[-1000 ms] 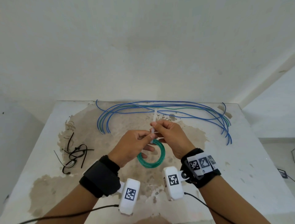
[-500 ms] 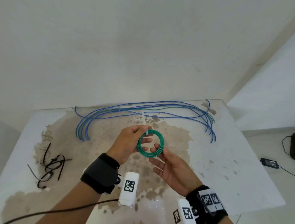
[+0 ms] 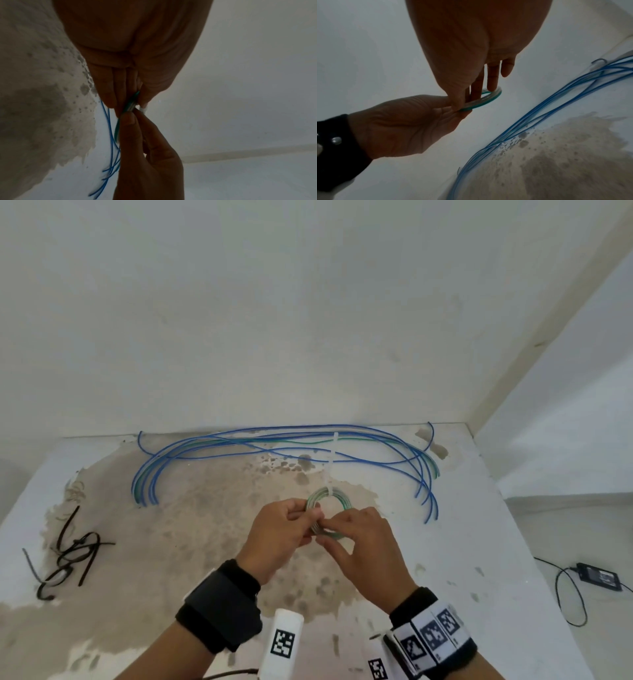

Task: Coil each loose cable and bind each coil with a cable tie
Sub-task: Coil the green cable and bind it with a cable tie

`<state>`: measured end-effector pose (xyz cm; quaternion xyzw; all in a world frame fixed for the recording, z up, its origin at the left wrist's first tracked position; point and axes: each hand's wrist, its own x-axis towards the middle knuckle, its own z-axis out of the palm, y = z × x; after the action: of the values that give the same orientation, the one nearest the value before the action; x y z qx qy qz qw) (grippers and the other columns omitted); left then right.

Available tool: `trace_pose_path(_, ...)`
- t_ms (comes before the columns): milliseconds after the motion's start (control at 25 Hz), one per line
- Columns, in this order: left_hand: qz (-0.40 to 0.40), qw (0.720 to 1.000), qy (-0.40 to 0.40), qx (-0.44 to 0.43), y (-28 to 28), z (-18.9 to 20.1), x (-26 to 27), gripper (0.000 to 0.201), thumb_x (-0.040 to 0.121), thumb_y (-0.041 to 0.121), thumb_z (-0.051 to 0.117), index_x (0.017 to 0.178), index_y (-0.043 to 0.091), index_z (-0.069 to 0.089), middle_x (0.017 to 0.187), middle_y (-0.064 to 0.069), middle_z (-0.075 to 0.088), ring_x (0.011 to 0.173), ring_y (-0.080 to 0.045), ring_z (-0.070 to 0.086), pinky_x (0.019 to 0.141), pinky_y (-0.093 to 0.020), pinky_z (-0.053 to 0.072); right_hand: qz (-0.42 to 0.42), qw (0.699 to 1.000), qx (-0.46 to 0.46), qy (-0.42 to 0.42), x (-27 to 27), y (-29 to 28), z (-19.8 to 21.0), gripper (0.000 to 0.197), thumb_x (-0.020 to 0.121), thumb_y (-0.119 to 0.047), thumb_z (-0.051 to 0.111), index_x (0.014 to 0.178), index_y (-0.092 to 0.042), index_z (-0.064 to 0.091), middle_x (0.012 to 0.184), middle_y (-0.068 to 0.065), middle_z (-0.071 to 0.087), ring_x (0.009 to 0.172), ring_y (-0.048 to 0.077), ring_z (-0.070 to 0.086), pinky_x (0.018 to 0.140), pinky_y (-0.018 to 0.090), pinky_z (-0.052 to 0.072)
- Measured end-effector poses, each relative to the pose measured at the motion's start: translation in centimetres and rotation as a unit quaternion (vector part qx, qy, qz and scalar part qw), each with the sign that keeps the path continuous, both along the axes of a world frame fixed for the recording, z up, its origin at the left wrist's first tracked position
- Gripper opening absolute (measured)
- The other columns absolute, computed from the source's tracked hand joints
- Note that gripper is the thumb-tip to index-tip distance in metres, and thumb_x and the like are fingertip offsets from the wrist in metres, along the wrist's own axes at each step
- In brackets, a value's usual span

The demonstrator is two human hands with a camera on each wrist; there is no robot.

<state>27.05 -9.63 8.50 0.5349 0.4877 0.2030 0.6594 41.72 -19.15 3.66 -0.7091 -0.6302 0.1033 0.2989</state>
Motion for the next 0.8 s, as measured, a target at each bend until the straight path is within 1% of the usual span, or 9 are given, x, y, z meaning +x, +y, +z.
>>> trace_pose_path(120,0.011,1.000,0.001,-0.030,-0.5,-0.5,0.9,0.017,0.098,0.019,0.064,0.112,0.010,0.069,0.097,-0.002,0.079,0.085,-0.014,0.075,0.076,-0.021,0.059,-0.067,0.986,0.034,0.150,2.1,-1.2,-0.8,0.030,0.092,-0.046,0.066,0.120,-0.034,0.066,0.116,-0.013,0.056,0.108,0.007,0.054,0.092,0.019,0.043)
trace_pose_path(200,0.001,0.999,-0.004,-0.043,-0.8,-0.6,1.4,0.018,0.098,0.020,0.064,0.113,0.010,0.069,0.099,-0.002,0.078,0.081,-0.010,0.074,0.075,-0.020,0.058,-0.098,0.970,0.006,0.223,3.2,-1.9,-0.5,0.025,0.092,-0.038,0.071,0.116,-0.036,0.064,0.118,-0.018,0.055,0.105,0.004,0.059,0.083,0.013,0.046)
trace_pose_path(280,-0.008,0.999,-0.001,-0.049,-0.8,-0.8,2.2,0.019,0.098,0.020,0.064,0.114,0.010,0.069,0.099,-0.002,0.078,0.081,-0.010,0.074,0.075,-0.020,0.058,-0.121,0.954,-0.026,0.273,4.1,-2.3,-0.2,0.021,0.092,-0.036,0.071,0.112,-0.038,0.062,0.116,-0.022,0.058,0.098,0.002,0.064,0.074,0.016,0.051)
trace_pose_path(360,-0.025,0.998,0.001,-0.055,-0.9,-1.4,2.9,0.020,0.097,0.020,0.064,0.114,0.012,0.069,0.100,-0.002,0.078,0.082,-0.009,0.073,0.075,-0.021,0.058,-0.169,0.908,-0.055,0.380,4.8,-2.6,-0.2,0.016,0.096,-0.033,0.067,0.111,-0.032,0.060,0.111,-0.015,0.067,0.089,0.006,0.071,0.071,0.021,0.055)
trace_pose_path(480,-0.080,0.994,0.026,-0.065,-1.5,-3.0,4.1,0.022,0.096,0.024,0.065,0.115,0.014,0.069,0.103,-0.001,0.078,0.088,-0.012,0.073,0.079,-0.025,0.058,-0.205,0.802,-0.132,0.545,6.1,-3.2,-1.3,0.013,0.101,-0.020,0.060,0.111,-0.014,0.064,0.100,0.005,0.077,0.081,0.016,0.076,0.064,0.029,0.055)
trace_pose_path(560,-0.126,0.988,0.062,-0.069,-2.1,-4.8,4.6,0.030,0.095,0.032,0.067,0.121,0.017,0.065,0.110,0.001,0.076,0.095,-0.014,0.074,0.081,-0.028,0.058,-0.231,0.800,-0.159,0.531,7.3,-4.2,-3.4,0.012,0.101,-0.018,0.059,0.108,-0.011,0.066,0.095,0.005,0.078,0.080,0.016,0.075,0.061,0.028,0.054)
trace_pose_path(640,-0.187,0.973,0.126,-0.057,-2.7,-6.8,4.6,0.037,0.095,0.043,0.064,0.126,0.025,0.058,0.120,0.007,0.068,0.099,-0.013,0.072,0.084,-0.029,0.057,-0.283,0.819,-0.176,0.468,9.3,-5.3,-6.6,0.012,0.101,-0.021,0.059,0.104,-0.014,0.067,0.094,0.003,0.078,0.081,0.017,0.076,0.062,0.031,0.056)
trace_pose_path(760,-0.225,0.951,0.203,-0.058,-3.2,-9.0,3.7,0.033,0.099,0.045,0.056,0.124,0.024,0.059,0.121,0.008,0.066,0.099,-0.011,0.070,0.082,-0.025,0.055,-0.354,0.834,-0.199,0.373,12.8,-6.4,-10.5,0.010,0.098,-0.027,0.059,0.096,-0.022,0.067,0.091,-0.003,0.077,0.083,0.020,0.075,0.080,0.046,0.061)
trace_pose_path(800,-0.224,0.948,0.214,-0.067,-3.2,-9.4,3.3,0.031,0.100,0.044,0.055,0.123,0.024,0.061,0.119,0.008,0.068,0.099,-0.012,0.070,0.082,-0.025,0.055,-0.373,0.833,-0.205,0.354,13.8,-6.6,-11.3,0.009,0.098,-0.027,0.059,0.097,-0.023,0.067,0.094,-0.003,0.077,0.087,0.021,0.074,0.084,0.045,0.060)
